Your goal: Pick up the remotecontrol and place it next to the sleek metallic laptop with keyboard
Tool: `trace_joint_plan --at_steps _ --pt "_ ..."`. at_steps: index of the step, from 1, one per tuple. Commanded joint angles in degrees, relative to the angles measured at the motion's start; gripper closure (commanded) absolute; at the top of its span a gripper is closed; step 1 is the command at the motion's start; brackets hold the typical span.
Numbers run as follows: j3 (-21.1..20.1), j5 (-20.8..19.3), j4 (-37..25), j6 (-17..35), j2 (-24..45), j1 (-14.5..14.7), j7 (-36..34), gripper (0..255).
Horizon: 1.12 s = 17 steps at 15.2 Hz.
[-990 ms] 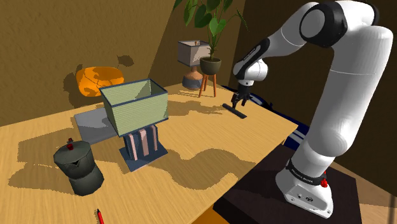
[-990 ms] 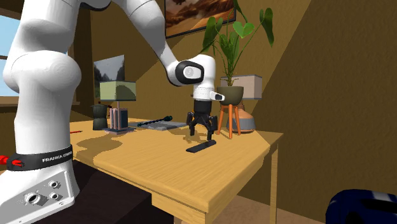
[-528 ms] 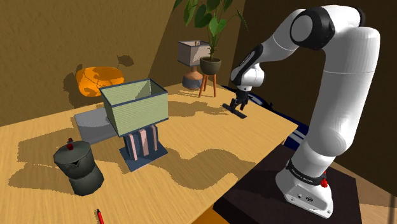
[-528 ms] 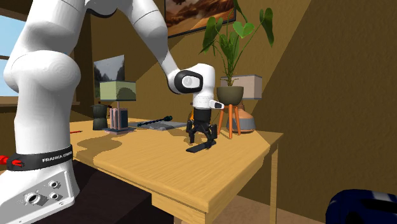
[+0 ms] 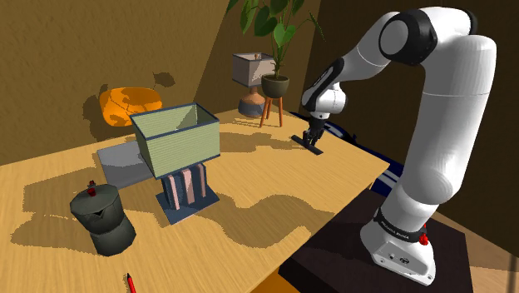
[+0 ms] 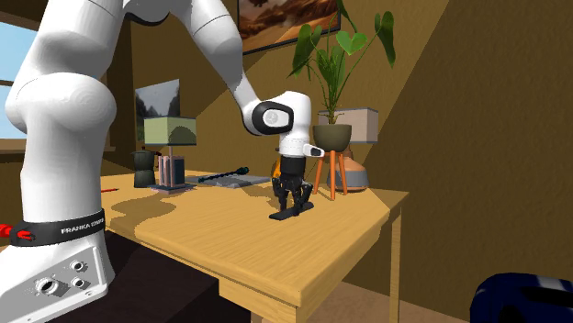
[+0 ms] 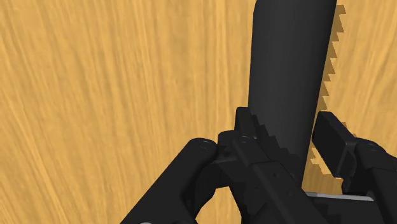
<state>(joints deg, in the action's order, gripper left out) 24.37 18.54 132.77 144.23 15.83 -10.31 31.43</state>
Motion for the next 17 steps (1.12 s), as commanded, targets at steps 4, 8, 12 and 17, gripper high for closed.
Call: trace_joint_plan --at_steps 4,8,12,17 --pt "-0.20 0.03 0.07 -0.10 0.12 0.11 0.04 255" --pt "-0.21 0.06 0.10 -0.07 0.13 0.14 0.02 255" --pt "0.98 -2.53 0.10 -2.53 -2.75 0.95 -1.93 255" --pt "2.09 -5.61 -0.23 -5.76 -6.21 1.67 -4.27 255"
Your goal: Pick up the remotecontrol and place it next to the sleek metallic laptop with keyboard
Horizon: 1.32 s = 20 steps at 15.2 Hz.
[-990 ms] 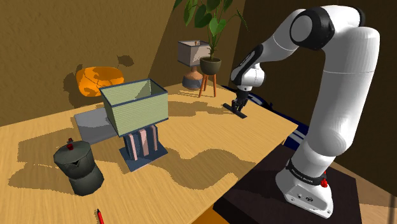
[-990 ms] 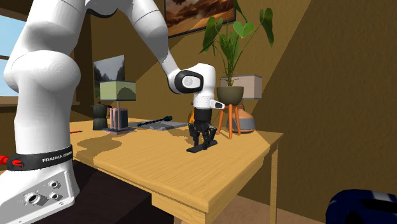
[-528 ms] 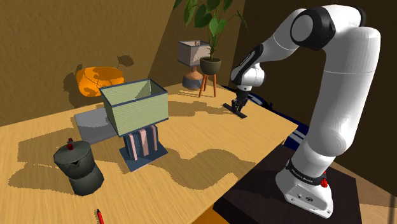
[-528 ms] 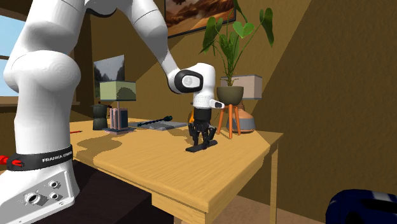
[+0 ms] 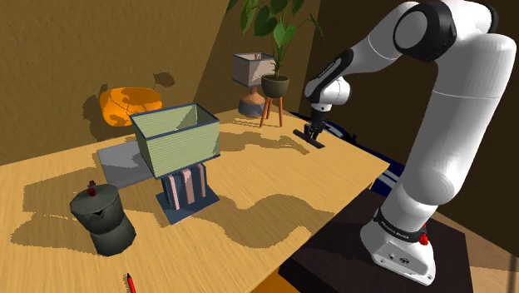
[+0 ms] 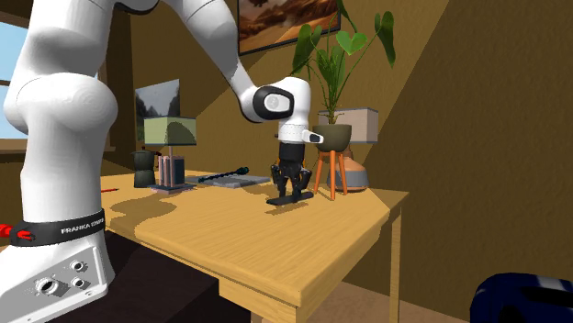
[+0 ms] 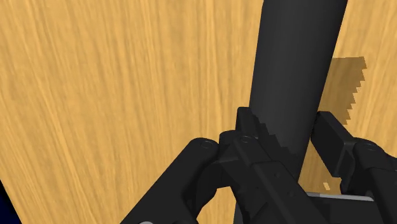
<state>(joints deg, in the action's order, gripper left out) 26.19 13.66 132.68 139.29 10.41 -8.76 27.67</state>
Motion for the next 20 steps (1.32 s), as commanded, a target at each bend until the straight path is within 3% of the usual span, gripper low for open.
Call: trace_joint_plan --at_steps 1,9,20 --pt "0.44 -1.31 -0.25 -1.49 -1.45 0.24 -0.95 255" --pt "1.27 -5.35 -1.59 -6.88 -6.32 0.77 -4.09 255" --pt "-5.48 -2.20 -11.03 -8.38 1.03 8.16 -16.66 255"
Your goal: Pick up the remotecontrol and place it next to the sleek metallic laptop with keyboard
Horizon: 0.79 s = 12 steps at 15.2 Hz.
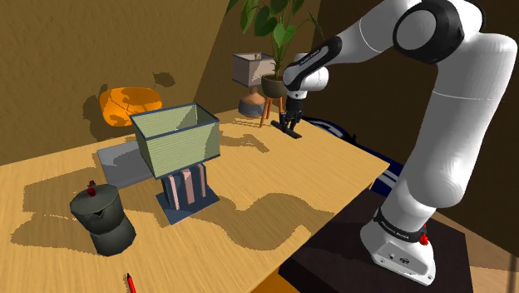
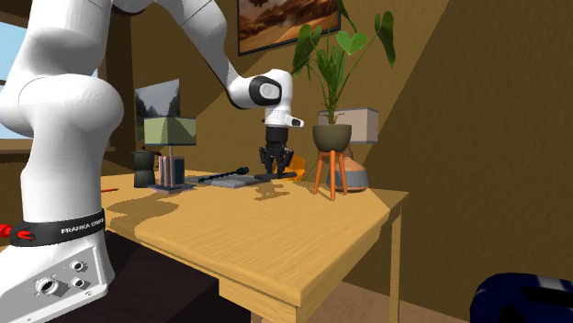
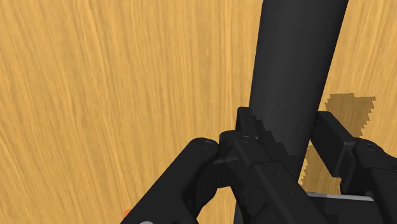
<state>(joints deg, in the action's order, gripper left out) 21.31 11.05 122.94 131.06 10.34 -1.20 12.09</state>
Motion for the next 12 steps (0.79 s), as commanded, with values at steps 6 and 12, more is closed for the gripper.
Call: trace_joint_plan --at_steps 6,12 --pt "-3.53 1.73 -9.81 -2.32 7.11 3.91 -7.26 255" --pt "-5.90 2.59 -20.97 -5.73 14.46 6.66 -13.11 255"
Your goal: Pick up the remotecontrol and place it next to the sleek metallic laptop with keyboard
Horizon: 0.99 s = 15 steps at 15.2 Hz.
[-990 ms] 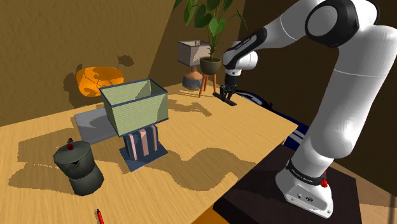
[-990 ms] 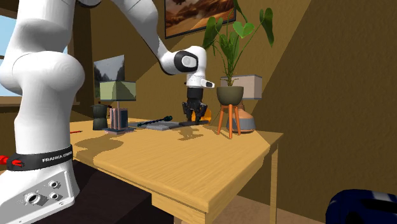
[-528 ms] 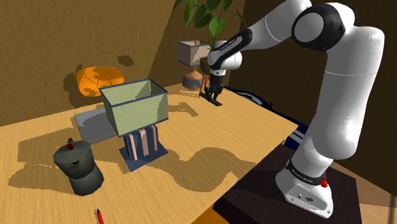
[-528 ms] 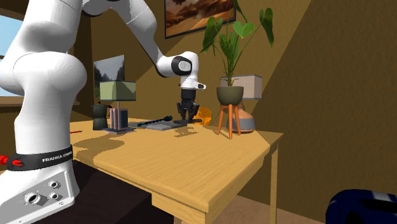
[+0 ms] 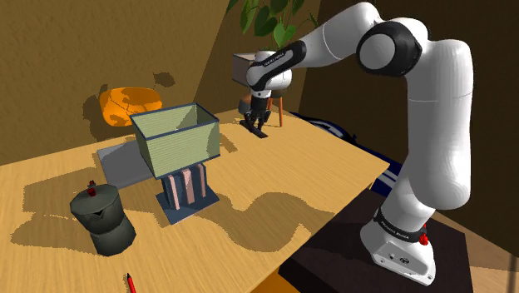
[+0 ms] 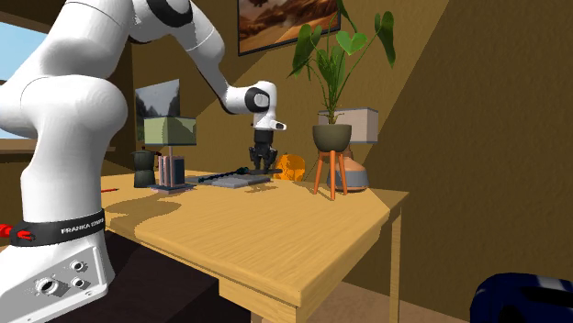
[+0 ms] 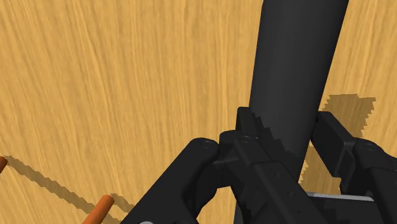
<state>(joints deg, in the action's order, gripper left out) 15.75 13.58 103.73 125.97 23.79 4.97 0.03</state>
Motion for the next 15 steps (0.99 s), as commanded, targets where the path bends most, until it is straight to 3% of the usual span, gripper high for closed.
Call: trace_joint_plan --at_steps 1,7,15 --pt "-0.68 0.16 -3.93 -1.34 2.40 0.88 -2.01 255" --pt "-2.51 0.57 -19.29 -6.78 11.85 2.82 -7.67 255" --pt "-3.08 1.49 -17.72 -2.36 14.78 2.58 -6.83 255"
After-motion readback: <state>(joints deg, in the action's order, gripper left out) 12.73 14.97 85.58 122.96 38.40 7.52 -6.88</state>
